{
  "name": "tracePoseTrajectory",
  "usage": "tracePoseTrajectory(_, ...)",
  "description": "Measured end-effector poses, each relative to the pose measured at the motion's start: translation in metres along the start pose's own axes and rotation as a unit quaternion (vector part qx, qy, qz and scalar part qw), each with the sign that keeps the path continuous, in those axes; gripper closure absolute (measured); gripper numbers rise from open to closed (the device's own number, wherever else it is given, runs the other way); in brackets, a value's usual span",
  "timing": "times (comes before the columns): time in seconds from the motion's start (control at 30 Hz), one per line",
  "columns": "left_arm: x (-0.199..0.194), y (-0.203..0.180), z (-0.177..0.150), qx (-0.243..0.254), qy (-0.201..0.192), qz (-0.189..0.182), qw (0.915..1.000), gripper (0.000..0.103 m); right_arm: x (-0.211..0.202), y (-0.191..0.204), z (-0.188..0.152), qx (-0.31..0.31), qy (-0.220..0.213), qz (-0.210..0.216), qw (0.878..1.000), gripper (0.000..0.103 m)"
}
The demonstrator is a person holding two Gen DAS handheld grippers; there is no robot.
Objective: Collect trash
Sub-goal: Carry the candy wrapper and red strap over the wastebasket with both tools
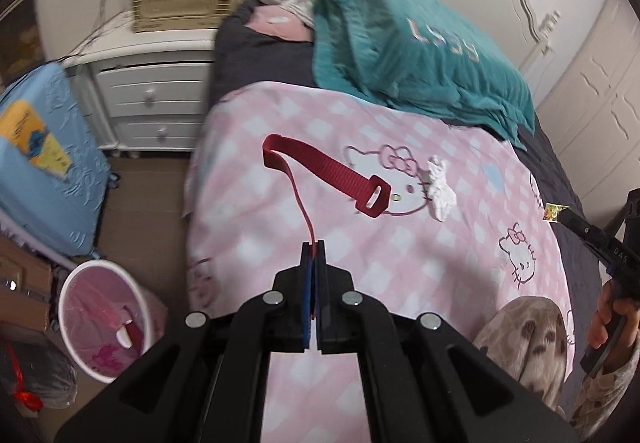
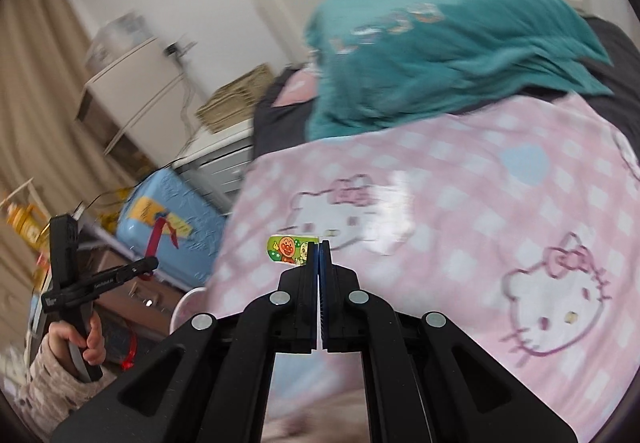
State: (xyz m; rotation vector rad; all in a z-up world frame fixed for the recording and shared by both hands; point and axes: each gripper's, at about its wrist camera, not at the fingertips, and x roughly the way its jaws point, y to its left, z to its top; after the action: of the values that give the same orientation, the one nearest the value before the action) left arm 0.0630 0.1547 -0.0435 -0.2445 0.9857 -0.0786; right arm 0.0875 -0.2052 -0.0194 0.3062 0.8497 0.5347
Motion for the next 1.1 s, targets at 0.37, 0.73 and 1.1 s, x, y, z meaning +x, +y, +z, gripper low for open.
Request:
tracePoseTrajectory(0.37,-0.089,0.101,-0.023,-0.014,-0.019,0.048,0.9986,0.102,0.047,0.119,-0.013,-0.078,0.046,0.068,0.994,0.103)
tracePoseTrajectory(0.73,-0.119,0.207,-0.071,-0.064,-0.030,0.059,0.9958,0.102,0.128,0.214,-0.030,-0.142,0.133,0.111,0.975,0.103)
tracePoseTrajectory(1.1,-0.075,0.314,-0.138,-0.135,0.009,0.051,0.9895,0.102,0.248,0.318,-0.082,-0.216,0.219,0.132,0.942,0.103)
